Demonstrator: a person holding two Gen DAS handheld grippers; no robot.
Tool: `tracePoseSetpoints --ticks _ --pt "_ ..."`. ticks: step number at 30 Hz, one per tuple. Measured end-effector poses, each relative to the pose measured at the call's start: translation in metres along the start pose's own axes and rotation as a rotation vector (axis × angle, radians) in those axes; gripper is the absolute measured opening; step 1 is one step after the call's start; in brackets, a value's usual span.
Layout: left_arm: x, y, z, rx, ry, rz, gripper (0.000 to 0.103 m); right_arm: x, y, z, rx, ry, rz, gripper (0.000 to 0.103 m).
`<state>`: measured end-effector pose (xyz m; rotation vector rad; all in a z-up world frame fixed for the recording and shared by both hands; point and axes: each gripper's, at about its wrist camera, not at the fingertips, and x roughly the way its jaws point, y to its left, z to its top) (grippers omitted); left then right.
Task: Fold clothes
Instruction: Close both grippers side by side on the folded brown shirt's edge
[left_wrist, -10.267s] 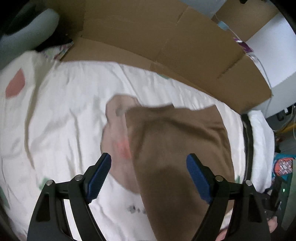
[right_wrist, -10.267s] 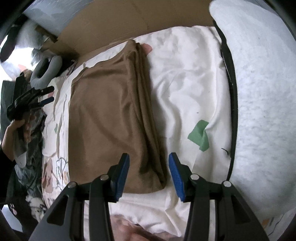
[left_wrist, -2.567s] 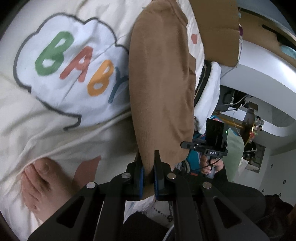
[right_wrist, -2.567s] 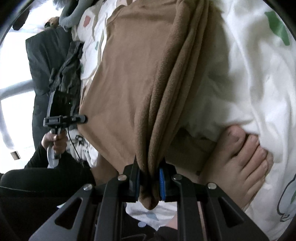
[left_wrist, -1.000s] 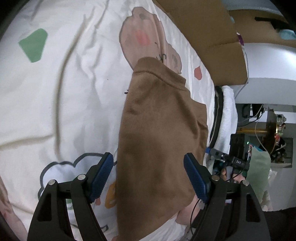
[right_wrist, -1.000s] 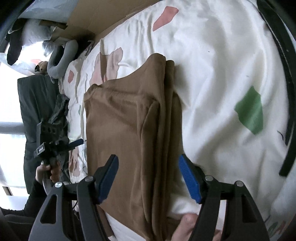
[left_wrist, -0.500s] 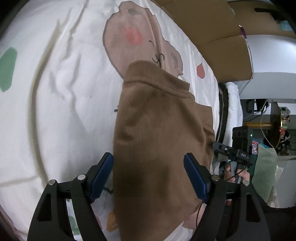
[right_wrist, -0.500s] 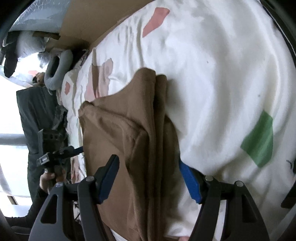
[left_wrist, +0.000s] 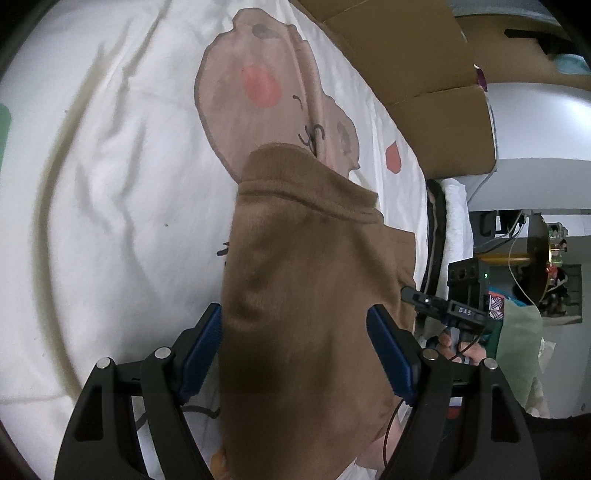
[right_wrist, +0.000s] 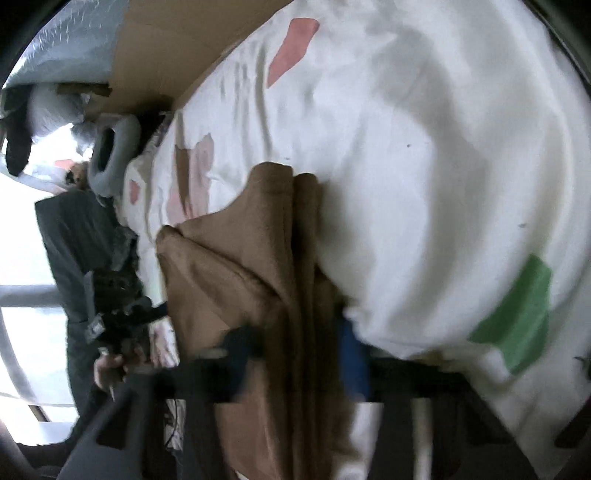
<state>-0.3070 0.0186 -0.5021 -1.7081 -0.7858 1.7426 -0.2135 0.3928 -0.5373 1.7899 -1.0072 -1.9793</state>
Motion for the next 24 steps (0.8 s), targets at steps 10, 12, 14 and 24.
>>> tracePoseSetpoints --ticks 10,12,14,24 --pt "-0.002 0.001 -0.001 0.01 -0.012 -0.019 0.079 -0.019 0.03 -0.011 -0.131 -0.036 -0.021 0.026" --pt "-0.002 0.0 -0.001 0.017 -0.011 -0.02 0.079 -0.015 0.027 -0.009 -0.127 -0.029 -0.033 0.028" --pt "0.0 -0.001 0.0 0.029 -0.009 -0.018 0.079 -0.01 0.022 -0.006 -0.118 -0.022 -0.043 0.033" --pt "0.005 -0.004 0.009 0.103 -0.015 -0.014 0.078 0.006 0.011 -0.001 -0.11 0.01 -0.045 0.036"
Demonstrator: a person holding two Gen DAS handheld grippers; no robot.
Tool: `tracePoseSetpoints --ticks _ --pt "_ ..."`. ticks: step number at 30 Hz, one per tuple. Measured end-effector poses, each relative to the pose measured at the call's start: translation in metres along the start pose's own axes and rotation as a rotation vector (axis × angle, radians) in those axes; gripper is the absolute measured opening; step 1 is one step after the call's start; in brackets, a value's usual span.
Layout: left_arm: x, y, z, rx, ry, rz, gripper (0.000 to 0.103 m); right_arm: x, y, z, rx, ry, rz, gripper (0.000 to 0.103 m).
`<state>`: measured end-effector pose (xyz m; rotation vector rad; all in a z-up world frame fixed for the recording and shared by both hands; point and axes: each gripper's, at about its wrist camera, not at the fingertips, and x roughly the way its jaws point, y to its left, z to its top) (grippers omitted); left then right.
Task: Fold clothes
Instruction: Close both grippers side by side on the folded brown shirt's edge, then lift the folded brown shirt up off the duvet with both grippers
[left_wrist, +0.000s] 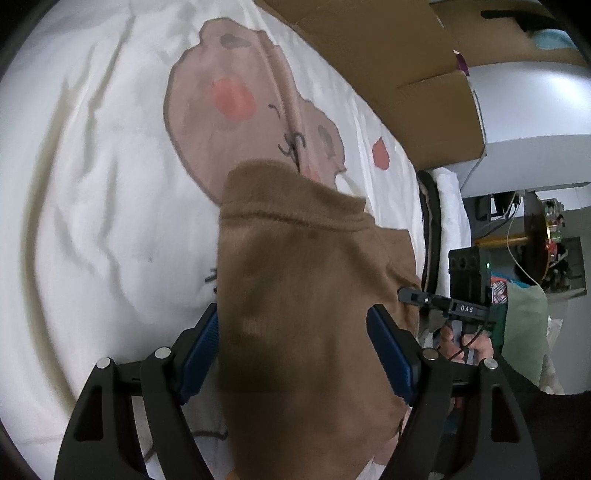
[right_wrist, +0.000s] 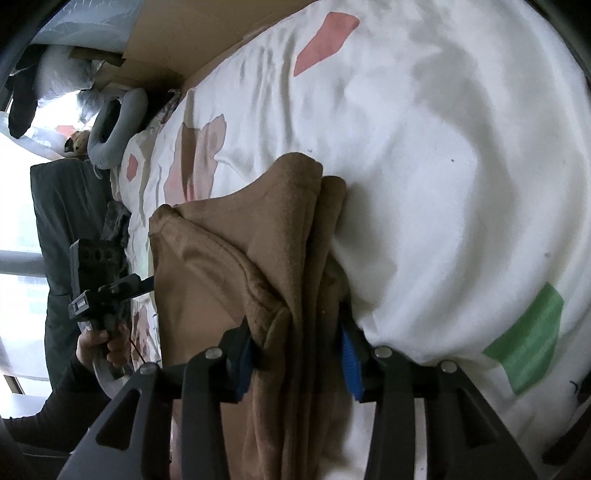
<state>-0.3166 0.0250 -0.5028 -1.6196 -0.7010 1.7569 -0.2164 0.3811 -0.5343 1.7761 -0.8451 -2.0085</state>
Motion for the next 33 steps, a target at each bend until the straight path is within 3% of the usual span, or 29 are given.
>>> tracePoseSetpoints --ticks 2,3,5,7,9,15,20,28,33 --pt "0.0 0.0 0.002 0.007 -0.012 -0.018 0.068 -0.002 0.002 0.001 -0.003 0.003 -0.008 0.027" --pt "0.0 0.0 0.003 0.01 -0.01 -0.024 0.057 -0.004 0.004 0.0 -0.007 0.002 -0.01 0.023" --pt "0.001 0.001 0.004 0.014 -0.005 -0.031 0.045 -0.009 0.008 -0.001 -0.016 -0.002 -0.014 0.021" --pt "0.001 0.0 0.005 0.017 -0.004 -0.034 0.027 -0.016 0.013 -0.002 -0.016 -0.01 -0.002 0.02" --pt "-0.001 0.0 0.006 0.016 -0.009 -0.041 0.018 -0.022 0.016 -0.003 -0.004 -0.015 0.024 0.02" --pt "-0.003 -0.001 0.007 0.005 -0.012 -0.071 0.017 -0.03 0.016 -0.005 0.056 -0.004 0.118 0.02" --pt "0.006 0.007 0.011 -0.032 0.018 -0.037 0.017 -0.024 0.011 -0.002 0.075 0.005 0.11 0.023" --pt "0.014 0.017 0.015 -0.068 0.051 -0.013 0.018 -0.011 -0.006 0.003 0.145 0.023 0.17 0.041" --pt "0.018 0.02 0.015 -0.083 0.056 -0.038 0.018 -0.005 -0.01 0.005 0.159 0.031 0.183 0.043"
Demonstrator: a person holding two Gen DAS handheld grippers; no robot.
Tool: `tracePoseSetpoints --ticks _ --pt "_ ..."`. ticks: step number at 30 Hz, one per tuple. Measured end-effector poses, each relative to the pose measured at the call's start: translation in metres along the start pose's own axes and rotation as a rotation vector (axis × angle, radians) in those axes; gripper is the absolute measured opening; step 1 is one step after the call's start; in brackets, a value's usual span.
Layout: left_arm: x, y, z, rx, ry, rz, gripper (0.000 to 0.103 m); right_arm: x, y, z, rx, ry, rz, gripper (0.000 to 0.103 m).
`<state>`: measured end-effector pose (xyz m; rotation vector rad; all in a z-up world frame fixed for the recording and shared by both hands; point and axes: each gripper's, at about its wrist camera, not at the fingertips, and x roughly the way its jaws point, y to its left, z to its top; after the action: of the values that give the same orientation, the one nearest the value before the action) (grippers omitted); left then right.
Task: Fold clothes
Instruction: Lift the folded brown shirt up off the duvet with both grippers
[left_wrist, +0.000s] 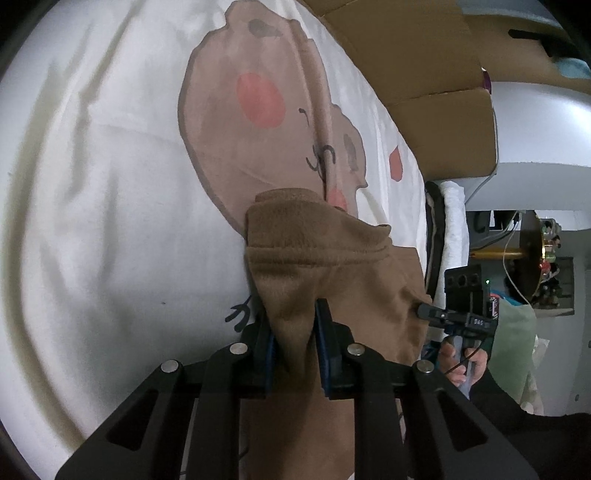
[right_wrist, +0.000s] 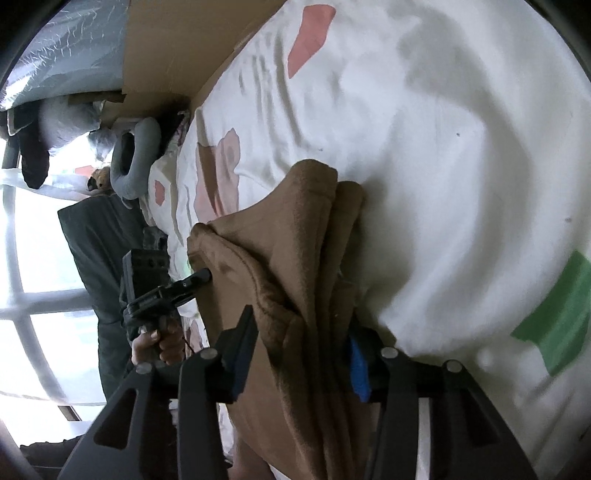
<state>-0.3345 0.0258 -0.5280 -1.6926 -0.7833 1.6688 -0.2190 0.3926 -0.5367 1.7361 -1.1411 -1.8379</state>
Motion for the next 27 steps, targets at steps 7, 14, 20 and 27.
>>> tracePoseSetpoints --ticks 7,14,20,27 --pt "0.001 0.001 0.002 0.016 0.0 -0.038 0.018 0.01 0.001 0.004 -0.035 0.002 -0.059 0.034" --pt "-0.007 -0.017 -0.003 0.112 -0.024 -0.041 0.008 0.003 0.018 -0.002 -0.1 -0.019 -0.084 0.018" --pt "-0.024 -0.04 -0.011 0.152 -0.057 -0.058 0.005 -0.008 0.044 -0.017 -0.181 -0.08 -0.14 0.016" --pt "-0.046 -0.064 -0.03 0.156 -0.093 -0.06 0.004 -0.023 0.059 -0.033 -0.207 -0.125 -0.168 0.016"
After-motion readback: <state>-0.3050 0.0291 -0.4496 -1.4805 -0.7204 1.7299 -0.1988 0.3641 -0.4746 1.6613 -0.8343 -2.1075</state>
